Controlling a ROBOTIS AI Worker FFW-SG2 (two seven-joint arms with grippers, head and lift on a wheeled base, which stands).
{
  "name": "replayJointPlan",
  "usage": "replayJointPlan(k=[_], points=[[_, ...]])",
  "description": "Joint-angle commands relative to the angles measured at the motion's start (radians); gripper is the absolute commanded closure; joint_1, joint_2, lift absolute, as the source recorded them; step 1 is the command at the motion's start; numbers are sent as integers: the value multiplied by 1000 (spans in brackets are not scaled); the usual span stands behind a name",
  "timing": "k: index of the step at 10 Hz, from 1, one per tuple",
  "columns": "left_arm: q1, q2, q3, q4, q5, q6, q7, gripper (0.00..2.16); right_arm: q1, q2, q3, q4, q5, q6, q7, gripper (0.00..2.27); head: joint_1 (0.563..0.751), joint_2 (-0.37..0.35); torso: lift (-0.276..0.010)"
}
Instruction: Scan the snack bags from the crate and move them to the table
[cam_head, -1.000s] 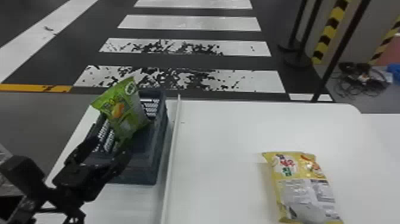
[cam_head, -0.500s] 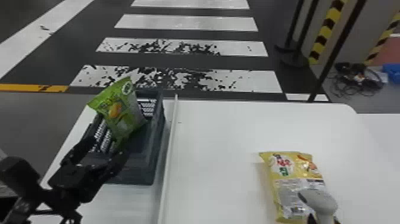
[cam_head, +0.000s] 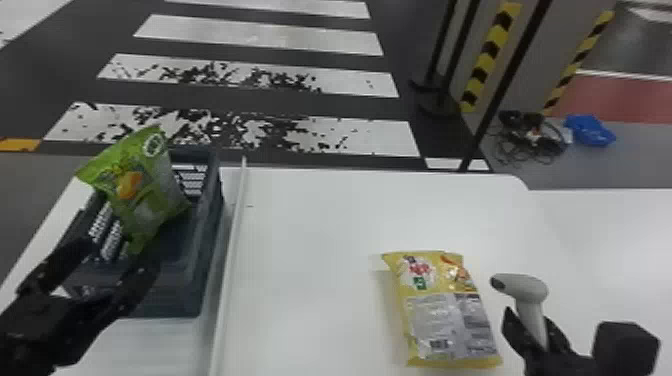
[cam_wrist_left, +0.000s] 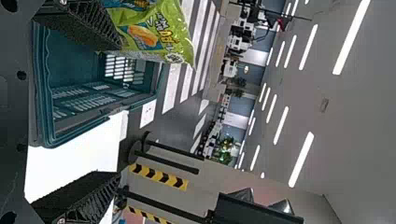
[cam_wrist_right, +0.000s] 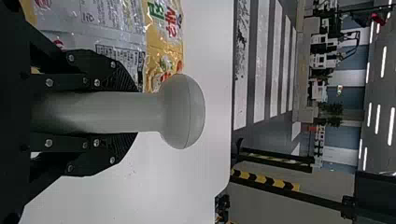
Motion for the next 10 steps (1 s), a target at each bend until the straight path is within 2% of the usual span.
replayJointPlan(k=[1, 4, 9, 10], points=[[11, 1, -5, -11, -16, 1, 1, 33, -69, -19, -43, 52, -12, 32, 42, 2240, 695, -169, -95], [31, 1, -7, -52, -36, 10, 15, 33, -200, -64, -69, 198, -26, 100, 125, 2240, 695, -219, -95], [60, -1, -17, -89, -59, 22, 23, 33, -335, -91, -78, 410, -17, 84, 183, 2243, 695, -248, -95], [66, 1, -17, -95, -65, 25, 23, 33, -368, -101, -84, 471, -24, 78, 218, 2243, 695, -259, -95]])
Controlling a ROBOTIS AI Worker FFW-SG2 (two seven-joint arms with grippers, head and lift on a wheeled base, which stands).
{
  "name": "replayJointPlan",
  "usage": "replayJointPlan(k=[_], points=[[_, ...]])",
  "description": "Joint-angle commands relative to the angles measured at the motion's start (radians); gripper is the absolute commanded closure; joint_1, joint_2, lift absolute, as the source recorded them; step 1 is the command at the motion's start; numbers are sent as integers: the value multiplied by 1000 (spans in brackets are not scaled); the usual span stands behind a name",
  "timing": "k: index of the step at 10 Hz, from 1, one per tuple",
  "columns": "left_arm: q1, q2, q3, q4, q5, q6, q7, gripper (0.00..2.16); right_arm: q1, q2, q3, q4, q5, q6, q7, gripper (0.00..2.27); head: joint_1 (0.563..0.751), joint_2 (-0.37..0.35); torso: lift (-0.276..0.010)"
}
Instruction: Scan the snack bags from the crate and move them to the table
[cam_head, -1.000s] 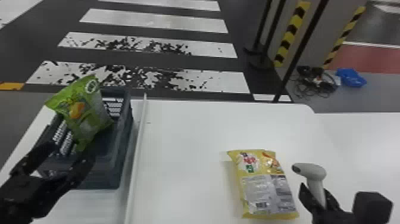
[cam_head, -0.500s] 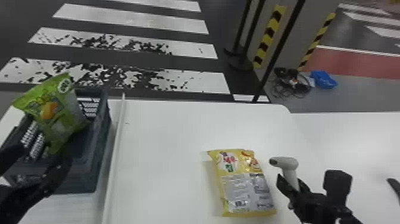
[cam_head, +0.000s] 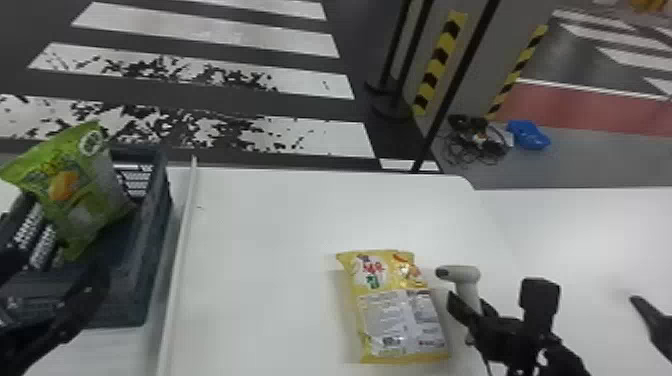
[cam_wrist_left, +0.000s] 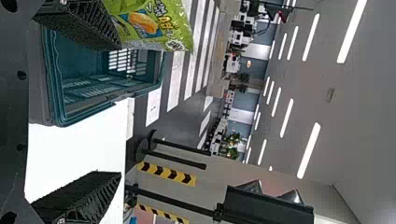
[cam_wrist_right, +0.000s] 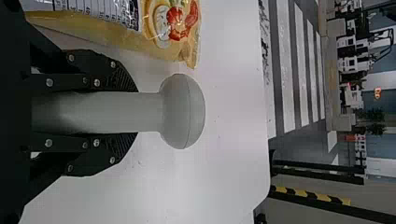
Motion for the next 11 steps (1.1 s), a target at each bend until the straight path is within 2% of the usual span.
replayJointPlan(k=[1, 2, 5, 7, 8, 9, 10, 11], points=[[9, 0, 1, -10, -9, 8, 1, 33, -50, -19, -7, 97, -2, -32, 42, 2240, 695, -268, -95], [9, 2, -2, -9, -12, 11, 0, 33, -62, -19, -25, 131, -9, -50, 72, 2243, 695, -274, -95], [9, 2, -2, -20, -13, 17, 1, 33, -125, -22, -30, 172, 22, -38, 86, 2236, 695, -290, -95], [4, 2, -5, -17, -15, 23, 4, 33, -125, -22, -30, 172, 21, -29, 85, 1423, 695, -293, -95], [-3, 0, -9, -15, -19, 26, 6, 33, -123, -22, -33, 172, 19, -29, 85, 1112, 695, -293, -95], [-10, 0, -15, -14, -19, 29, 9, 33, -122, -24, -38, 172, 21, -29, 85, 518, 695, -293, -95], [-16, -1, -17, -12, -19, 48, 11, 33, -123, -26, -47, 172, 21, -13, 85, 316, 695, -296, -95], [-19, -1, -17, -10, -19, 48, 11, 33, -123, -30, -47, 171, 17, 21, 85, 292, 695, -305, -95]])
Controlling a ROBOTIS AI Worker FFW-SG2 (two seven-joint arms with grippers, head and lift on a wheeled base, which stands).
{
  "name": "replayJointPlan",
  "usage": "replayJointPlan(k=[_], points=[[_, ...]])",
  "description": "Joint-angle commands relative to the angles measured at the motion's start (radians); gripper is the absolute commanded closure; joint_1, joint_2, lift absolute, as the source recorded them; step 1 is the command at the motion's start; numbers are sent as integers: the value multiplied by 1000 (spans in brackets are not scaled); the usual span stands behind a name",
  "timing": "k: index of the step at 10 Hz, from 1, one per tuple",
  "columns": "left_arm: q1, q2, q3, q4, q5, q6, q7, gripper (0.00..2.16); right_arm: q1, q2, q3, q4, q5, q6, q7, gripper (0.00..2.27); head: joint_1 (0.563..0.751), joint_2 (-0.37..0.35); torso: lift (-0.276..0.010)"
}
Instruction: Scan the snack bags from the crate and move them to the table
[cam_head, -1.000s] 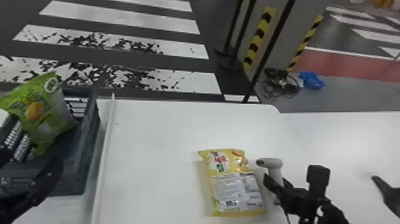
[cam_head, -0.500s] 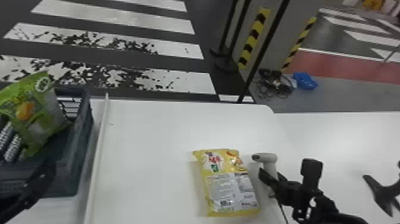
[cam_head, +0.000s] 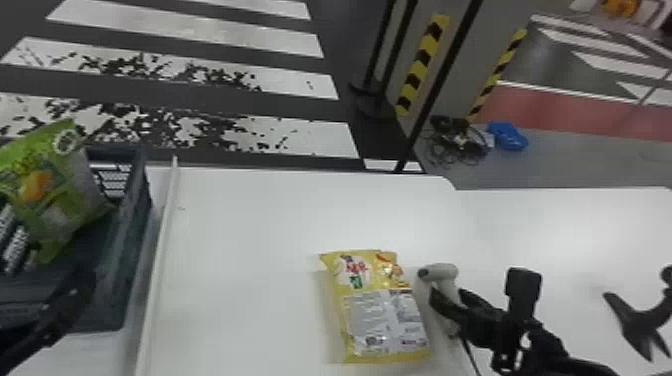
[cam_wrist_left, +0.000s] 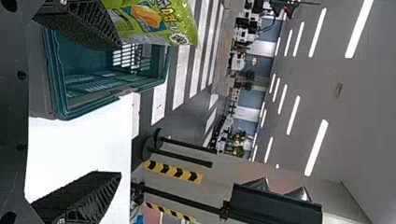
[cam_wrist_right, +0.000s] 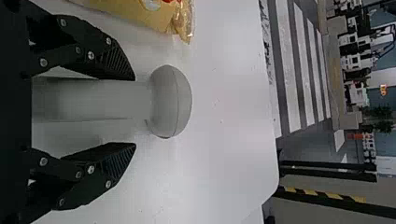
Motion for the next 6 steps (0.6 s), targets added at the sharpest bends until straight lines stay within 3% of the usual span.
replayJointPlan(k=[1, 6], points=[[-7, 0, 0, 2, -2, 3, 0, 33, 3, -2, -1, -6, -8, 29, 0, 289, 695, -311, -95], [-25, 3, -11, 30, 3, 0, -6, 33, 262, 52, -38, -422, -126, 115, -83, 144, 695, -310, -95]])
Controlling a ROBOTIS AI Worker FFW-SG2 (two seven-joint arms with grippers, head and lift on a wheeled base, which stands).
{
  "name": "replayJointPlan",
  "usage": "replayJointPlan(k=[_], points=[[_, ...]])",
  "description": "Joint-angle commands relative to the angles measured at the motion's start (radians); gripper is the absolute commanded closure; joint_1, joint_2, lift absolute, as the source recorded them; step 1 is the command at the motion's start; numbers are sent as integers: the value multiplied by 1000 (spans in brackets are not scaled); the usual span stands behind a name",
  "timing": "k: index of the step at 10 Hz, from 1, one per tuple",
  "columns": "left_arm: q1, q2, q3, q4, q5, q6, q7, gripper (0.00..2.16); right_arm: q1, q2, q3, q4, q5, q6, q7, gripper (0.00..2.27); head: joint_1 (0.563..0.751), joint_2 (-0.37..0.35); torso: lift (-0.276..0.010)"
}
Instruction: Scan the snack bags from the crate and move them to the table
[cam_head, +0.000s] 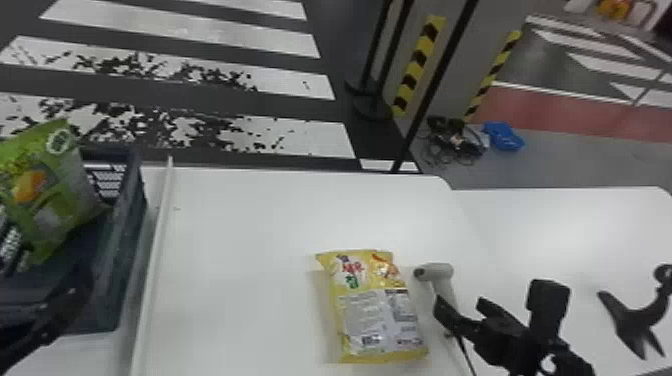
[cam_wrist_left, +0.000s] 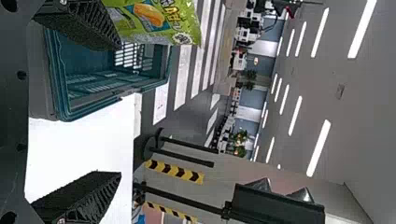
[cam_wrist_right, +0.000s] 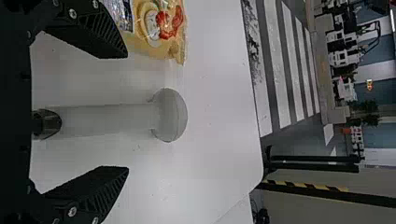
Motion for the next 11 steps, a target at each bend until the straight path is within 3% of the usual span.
replayJointPlan(k=[1, 4, 6, 9, 11], points=[[-4, 1, -4, 6, 2, 0, -3, 33, 70, 28, -1, -134, -31, 66, -9, 144, 695, -306, -95], [-6, 3, -3, 22, 8, -9, -12, 33, 133, 84, 26, -243, -74, 125, -16, 113, 695, -251, -95], [-6, 11, -1, 32, 8, -12, -17, 33, 128, 90, -7, -226, -203, 192, -10, 124, 695, -221, -95], [-14, 12, -4, 44, 8, -12, -15, 33, 23, 81, -123, -172, -295, 462, 96, 124, 695, -198, -95], [-20, 9, -9, 58, 4, -12, -14, 33, -48, 58, -139, -112, -295, 530, 166, 117, 695, -194, -95]])
